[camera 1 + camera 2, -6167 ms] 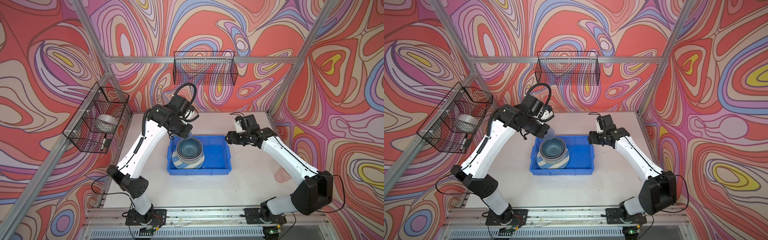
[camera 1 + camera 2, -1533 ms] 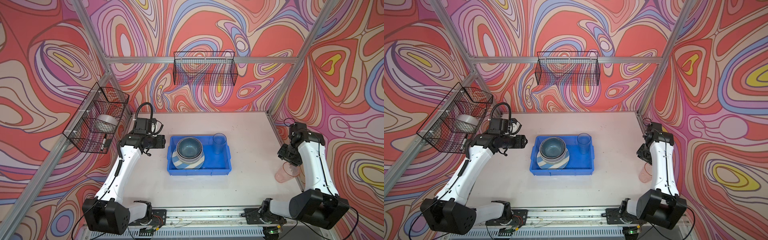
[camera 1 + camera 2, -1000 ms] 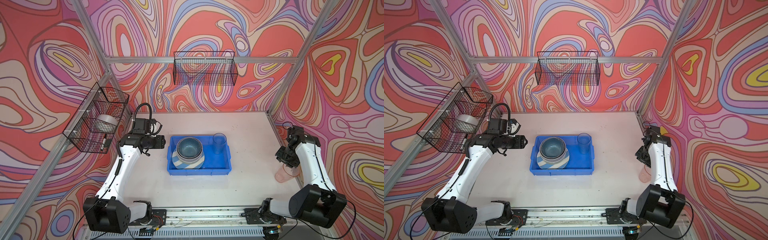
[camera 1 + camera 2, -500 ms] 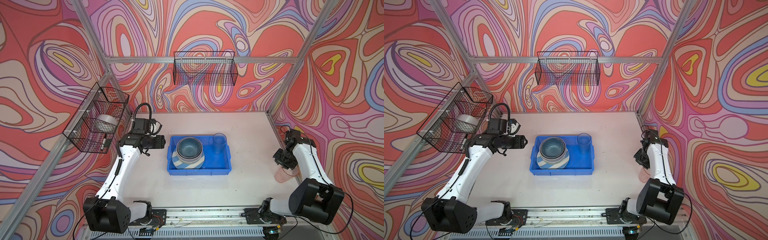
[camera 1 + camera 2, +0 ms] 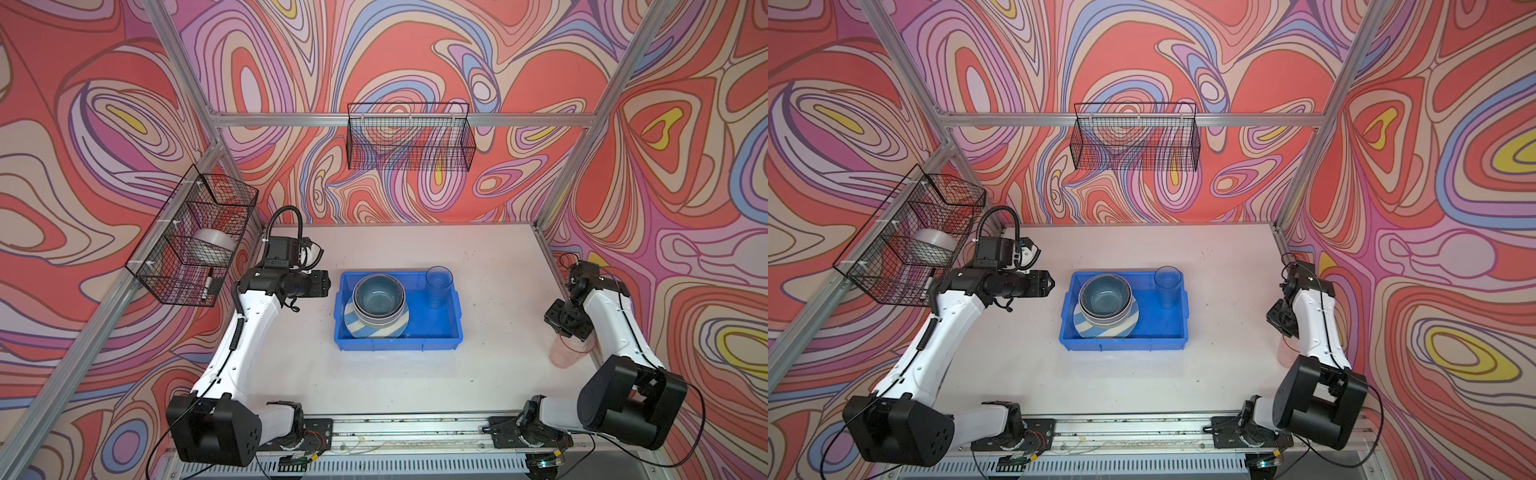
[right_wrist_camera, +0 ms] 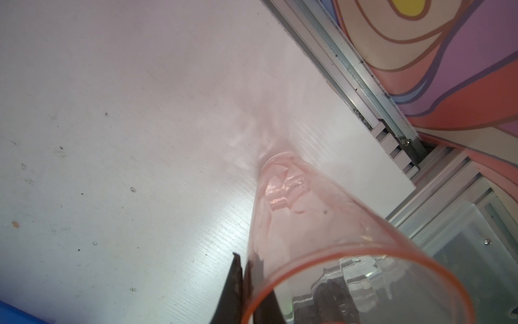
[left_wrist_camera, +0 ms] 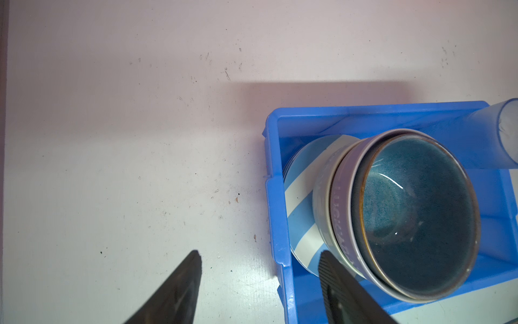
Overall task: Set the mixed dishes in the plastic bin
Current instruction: 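Close the right gripper on the lying pink cup and lift it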
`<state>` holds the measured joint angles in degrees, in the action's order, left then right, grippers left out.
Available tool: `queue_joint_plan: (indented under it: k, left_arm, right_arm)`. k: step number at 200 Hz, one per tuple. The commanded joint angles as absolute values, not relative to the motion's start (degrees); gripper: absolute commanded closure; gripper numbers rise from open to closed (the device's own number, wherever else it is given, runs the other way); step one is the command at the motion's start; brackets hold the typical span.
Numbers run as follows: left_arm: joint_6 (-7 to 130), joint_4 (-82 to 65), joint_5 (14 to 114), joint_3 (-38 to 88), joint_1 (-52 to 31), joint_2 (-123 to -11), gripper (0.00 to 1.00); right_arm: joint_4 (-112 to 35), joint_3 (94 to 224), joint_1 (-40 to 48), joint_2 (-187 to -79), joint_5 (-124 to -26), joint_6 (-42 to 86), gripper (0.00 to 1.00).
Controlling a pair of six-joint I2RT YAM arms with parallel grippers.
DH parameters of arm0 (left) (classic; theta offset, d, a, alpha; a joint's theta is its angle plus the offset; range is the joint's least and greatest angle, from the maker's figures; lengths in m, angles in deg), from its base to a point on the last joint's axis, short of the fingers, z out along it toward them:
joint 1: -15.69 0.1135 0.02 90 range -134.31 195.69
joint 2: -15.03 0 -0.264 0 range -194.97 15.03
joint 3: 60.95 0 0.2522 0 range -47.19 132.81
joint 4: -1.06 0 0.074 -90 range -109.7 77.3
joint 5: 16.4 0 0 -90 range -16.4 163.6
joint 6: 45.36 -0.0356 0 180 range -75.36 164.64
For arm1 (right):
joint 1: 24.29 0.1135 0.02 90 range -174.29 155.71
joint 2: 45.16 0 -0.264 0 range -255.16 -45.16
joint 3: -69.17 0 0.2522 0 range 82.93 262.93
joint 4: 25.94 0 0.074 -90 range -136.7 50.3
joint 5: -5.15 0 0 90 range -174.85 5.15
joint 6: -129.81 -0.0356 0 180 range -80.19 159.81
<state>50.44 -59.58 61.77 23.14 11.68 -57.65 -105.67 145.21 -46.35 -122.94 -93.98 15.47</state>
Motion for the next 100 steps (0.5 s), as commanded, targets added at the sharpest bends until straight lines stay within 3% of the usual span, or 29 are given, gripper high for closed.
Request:
queue_joint_plan:
  k: [1,100]
  left_arm:
    - [49.3,-58.8,62.6,23.0,12.1,-57.7,0.30]
    - [49.4,-59.1,65.1,23.0,12.7,-57.0,0.30]
  right_arm:
    - [-105.3,145.8,-46.6,-122.2,-93.2,16.3,1.00]
    - [-111.9,156.7,-46.5,-116.9,-86.7,19.3,1.00]
